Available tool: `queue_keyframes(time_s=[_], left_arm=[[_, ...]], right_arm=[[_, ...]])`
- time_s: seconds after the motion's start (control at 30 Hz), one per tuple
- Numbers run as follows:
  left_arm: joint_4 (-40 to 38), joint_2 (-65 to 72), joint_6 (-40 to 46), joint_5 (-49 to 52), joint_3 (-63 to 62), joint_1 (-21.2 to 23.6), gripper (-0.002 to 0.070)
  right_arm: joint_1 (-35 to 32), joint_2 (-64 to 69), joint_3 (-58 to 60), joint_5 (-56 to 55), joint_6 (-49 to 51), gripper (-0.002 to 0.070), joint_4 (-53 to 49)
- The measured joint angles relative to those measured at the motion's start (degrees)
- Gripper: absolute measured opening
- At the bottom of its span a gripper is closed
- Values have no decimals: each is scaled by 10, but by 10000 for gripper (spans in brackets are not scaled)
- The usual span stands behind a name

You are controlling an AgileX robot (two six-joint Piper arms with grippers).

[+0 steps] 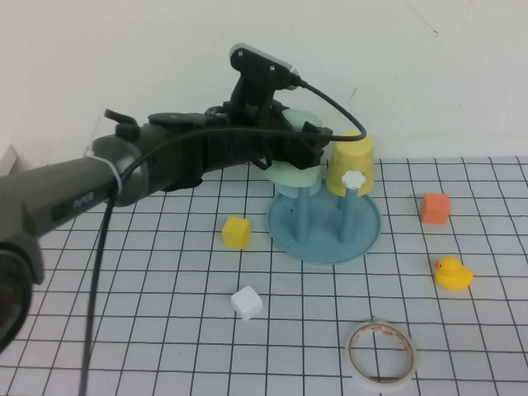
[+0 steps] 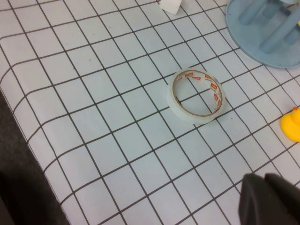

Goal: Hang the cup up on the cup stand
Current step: Place the cup on the cup holder

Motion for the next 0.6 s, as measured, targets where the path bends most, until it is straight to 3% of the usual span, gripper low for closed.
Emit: queue_keyframes(time_s=[0.6], left_arm=[[-1,42,-4,7,-65,-1,564]], right_arm=[[0,0,0,1,0,-1,0]])
